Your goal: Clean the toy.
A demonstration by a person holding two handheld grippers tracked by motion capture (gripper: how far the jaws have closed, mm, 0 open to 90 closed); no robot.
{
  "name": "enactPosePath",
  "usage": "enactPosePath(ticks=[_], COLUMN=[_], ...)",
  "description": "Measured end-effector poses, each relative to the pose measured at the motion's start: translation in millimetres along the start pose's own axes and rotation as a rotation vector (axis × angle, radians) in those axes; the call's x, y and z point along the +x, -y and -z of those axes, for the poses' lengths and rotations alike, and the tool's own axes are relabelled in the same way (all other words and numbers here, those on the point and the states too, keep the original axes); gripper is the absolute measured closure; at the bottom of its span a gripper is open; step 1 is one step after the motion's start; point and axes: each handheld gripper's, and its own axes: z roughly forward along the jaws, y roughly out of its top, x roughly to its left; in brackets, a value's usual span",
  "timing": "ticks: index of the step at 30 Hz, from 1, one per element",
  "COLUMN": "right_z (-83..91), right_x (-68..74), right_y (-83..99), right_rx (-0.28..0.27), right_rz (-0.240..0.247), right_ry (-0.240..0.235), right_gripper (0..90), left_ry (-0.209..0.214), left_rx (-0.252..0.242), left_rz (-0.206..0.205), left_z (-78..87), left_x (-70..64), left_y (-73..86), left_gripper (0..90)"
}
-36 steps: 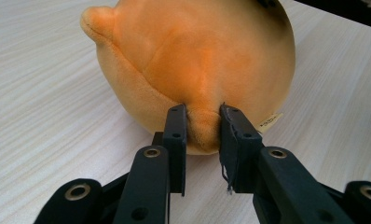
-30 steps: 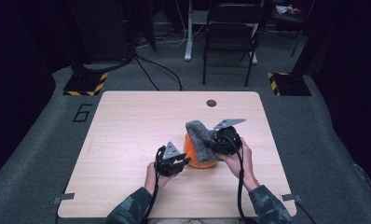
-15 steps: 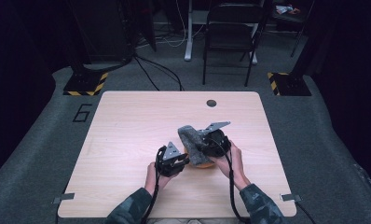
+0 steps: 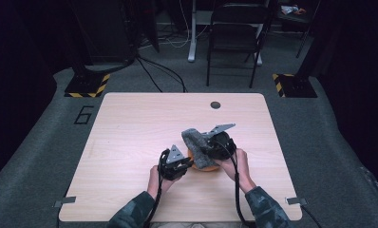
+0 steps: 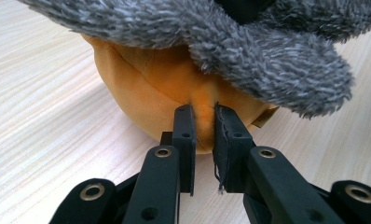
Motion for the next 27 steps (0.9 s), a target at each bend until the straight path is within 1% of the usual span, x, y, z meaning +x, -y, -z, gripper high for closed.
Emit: enactPosePath(ticks=[1,2,3,5,6,8,9,12,13,14,16,18,19,20,21,22,24,25,26,27], right_z=[0.6,1.1,3.3,5.6,6.8,8.2,10.2,11.8,13.8,13.8,16.8,17.1,18.3,18.3,18.8,19.2,19.8,20.2,20.0,20.6], right_x=[-0.3,-2.0,-4.0,-7.6,-8.6,-10.8,-14.6,-18.3,-21.4,-21.4,-28.4,-30.2,-34.5,-34.5,-36.6,-40.7,-44.4,-45.6,-48.3,-49.4], right_y=[0.3,0.9,2.4,4.2,5.2,5.8,8.1,11.0,14.8,14.8,19.7,21.3,23.7,23.7,24.7,26.5,28.9,30.3,31.8,32.8], right_rx=[0.006,0.003,0.006,0.008,0.008,0.011,0.01,0.009,0.012,0.012,0.014,0.009,0.017,0.017,0.02,0.026,0.028,0.03,0.022,0.029], right_rz=[-0.009,-0.002,-0.026,-0.024,-0.039,-0.038,-0.053,-0.061,-0.084,-0.084,-0.085,-0.093,-0.109,-0.109,-0.113,-0.128,-0.14,-0.154,-0.151,-0.156], right_ry=[-0.006,-0.005,-0.014,-0.007,-0.005,-0.003,-0.003,0.003,0.008,0.008,0.019,0.025,0.023,0.023,0.027,0.027,0.031,0.027,0.023,0.021], right_gripper=[78.2,78.2,78.2,78.3,78.3,78.3,78.4,78.3,78.3,78.3,78.3,78.3,78.3,78.3,78.3,78.3,78.3,78.3,78.3,78.3], left_ry=[0.001,0.002,0.002,0.006,0.007,0.008,0.008,0.006,0.008,0.008,0.013,0.013,0.01,0.01,0.011,0.012,0.011,0.012,0.012,0.014], left_rx=[-0.001,0.0,-0.001,0.002,0.002,0.001,0.002,-0.002,-0.004,-0.004,0.0,-0.001,-0.005,-0.005,-0.006,0.0,-0.003,-0.001,-0.001,0.001], left_rz=[-0.001,-0.001,-0.004,-0.002,-0.001,0.001,0.0,0.0,-0.001,-0.001,-0.002,0.001,-0.003,-0.003,0.007,-0.002,-0.002,-0.001,-0.001,-0.003], left_z=[-0.1,-0.3,-0.2,0.3,0.4,0.3,0.5,0.2,0.0,0.0,0.4,0.5,0.6,0.6,0.3,0.6,0.2,0.3,0.3,0.4], left_x=[0.1,-0.1,-0.4,-0.5,-0.4,-0.2,0.4,1.0,0.5,0.5,0.0,0.0,0.6,0.6,0.3,1.6,1.2,0.7,0.7,0.7], left_y=[-0.1,-0.3,-0.5,-0.5,-0.4,-0.2,0.0,0.1,-0.2,-0.2,-0.3,-0.2,-0.1,-0.1,0.4,0.2,0.2,0.3,0.3,0.2], left_gripper=[79.6,79.7,79.6,79.6,79.6,79.6,79.6,79.6,79.6,79.6,79.5,79.5,79.5,79.5,79.5,79.6,79.6,79.6,79.6,79.6])
